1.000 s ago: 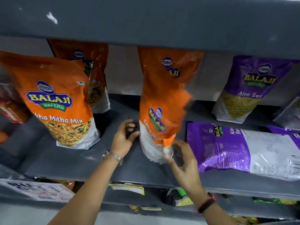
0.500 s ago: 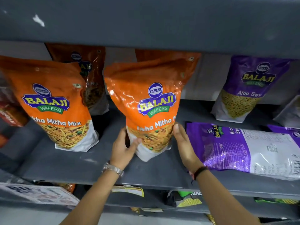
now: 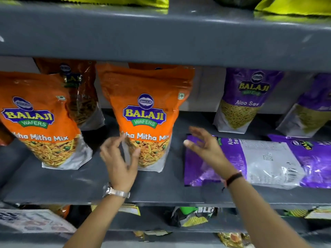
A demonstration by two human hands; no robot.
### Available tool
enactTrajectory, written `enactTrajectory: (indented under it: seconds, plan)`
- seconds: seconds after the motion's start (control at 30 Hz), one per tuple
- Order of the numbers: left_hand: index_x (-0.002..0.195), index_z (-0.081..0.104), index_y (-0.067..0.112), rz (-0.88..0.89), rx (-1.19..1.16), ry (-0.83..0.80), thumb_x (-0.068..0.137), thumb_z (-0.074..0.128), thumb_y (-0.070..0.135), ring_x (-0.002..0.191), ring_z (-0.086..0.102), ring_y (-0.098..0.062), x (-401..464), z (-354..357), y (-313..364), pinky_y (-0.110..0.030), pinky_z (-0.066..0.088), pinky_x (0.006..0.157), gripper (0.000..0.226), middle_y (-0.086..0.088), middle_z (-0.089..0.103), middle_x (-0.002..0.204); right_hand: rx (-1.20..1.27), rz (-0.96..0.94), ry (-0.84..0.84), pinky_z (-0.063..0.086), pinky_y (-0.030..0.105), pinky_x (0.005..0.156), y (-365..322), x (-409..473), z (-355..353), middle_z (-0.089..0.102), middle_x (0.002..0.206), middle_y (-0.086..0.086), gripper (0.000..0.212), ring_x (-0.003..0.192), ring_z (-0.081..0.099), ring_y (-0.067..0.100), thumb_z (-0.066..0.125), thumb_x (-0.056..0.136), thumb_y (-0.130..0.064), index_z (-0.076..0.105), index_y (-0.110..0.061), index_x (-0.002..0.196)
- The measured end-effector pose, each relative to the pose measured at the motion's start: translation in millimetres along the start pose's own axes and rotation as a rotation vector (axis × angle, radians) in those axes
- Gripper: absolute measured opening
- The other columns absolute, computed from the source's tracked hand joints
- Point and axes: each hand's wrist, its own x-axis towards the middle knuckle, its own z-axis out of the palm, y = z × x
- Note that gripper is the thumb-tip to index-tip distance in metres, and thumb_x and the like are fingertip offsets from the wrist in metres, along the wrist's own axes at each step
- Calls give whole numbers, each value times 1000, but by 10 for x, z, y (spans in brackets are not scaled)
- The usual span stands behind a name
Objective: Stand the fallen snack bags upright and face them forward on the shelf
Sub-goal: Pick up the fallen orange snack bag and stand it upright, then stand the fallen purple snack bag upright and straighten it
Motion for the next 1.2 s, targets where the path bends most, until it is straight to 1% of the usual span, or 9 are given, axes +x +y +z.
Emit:
enactTrajectory:
  seconds: [0.13, 0.23, 0.33, 0.47, 0.63, 0.83, 0.97, 1.07, 1.2]
  plan:
    - [94, 53, 14, 216, -29, -430, 82, 51, 42, 79, 49, -13, -385, 524, 615, -30, 42, 77, 31, -15, 57, 91, -421, 12, -104, 42, 9, 84, -2, 145, -1094, 58, 124, 18, 36, 106, 52, 18, 63, 81, -13, 56, -7, 116]
    - [71, 57, 7, -347, -148, -1117, 86, 50, 35, 37, 49, 0, -624, 974, 1014, -21, 40, 41, 32, -29, 68, 88, -732, 161, -345, 28, 16, 101, 114, 236, -1846, 46, 139, 13, 41, 128, 42, 23, 57, 86, -19, 49, -11, 126]
    - [83, 56, 2, -814, -277, -1446, 89, 37, 43, 45, 63, -5, -830, 1272, 1159, -14, 44, 41, 45, -35, 57, 115, -793, 411, -530, 14, 27, 111, 274, 311, -2316, 34, 147, 4, 50, 136, 27, 20, 52, 86, -38, 41, -20, 132]
    - [91, 55, 2, -1219, -654, -832, 83, 51, 36, 84, 64, -26, -1191, 1490, 1270, -22, 56, 61, 35, -21, 65, 103, -594, 547, -623, 34, 5, 89, 429, 343, -2435, 50, 128, -1, 59, 110, 50, 9, 65, 63, -62, 57, -28, 110]
    - [57, 46, 12, -1195, -771, -233, 85, 52, 7, 55, 65, -14, -1289, 1664, 1517, -30, 56, 61, 29, -1, 66, 51, -506, 386, -585, 36, 36, 105, 664, 362, -2564, 62, 117, 2, 62, 110, 54, 15, 73, 51, -63, 64, -25, 99]
    - [58, 57, 13, -601, -679, -199, 86, 51, 10, 62, 54, -16, -763, 1557, 1555, -30, 50, 62, 29, 2, 63, 56, -96, 139, -460, 50, 13, 72, 594, -24, -2477, 69, 91, -5, 28, 82, 64, 2, 69, 69, -22, 61, -16, 96]
    - [54, 58, 15, -235, -586, -332, 84, 54, 12, 57, 44, -1, -263, 1506, 1549, -15, 39, 59, 31, 13, 54, 52, -68, -25, -231, 52, 22, 86, 605, -201, -2130, 65, 109, 7, 43, 99, 63, 12, 69, 72, 1, 53, -11, 110]
    - [61, 63, 22, -227, -615, -445, 86, 48, 6, 53, 51, 10, -140, 1510, 1417, -3, 41, 53, 33, 23, 65, 52, -203, -55, -76, 43, 52, 99, 794, -264, -1818, 60, 119, 18, 51, 112, 56, 31, 75, 69, -11, 50, -8, 113]
    - [87, 65, 18, -448, -724, -558, 85, 46, 2, 79, 62, 7, -241, 1483, 1021, -7, 49, 75, 25, 18, 73, 78, -112, -2, -91, 42, 52, 100, 917, -243, -1734, 57, 123, 14, 63, 115, 54, 27, 79, 64, -16, 44, -15, 117]
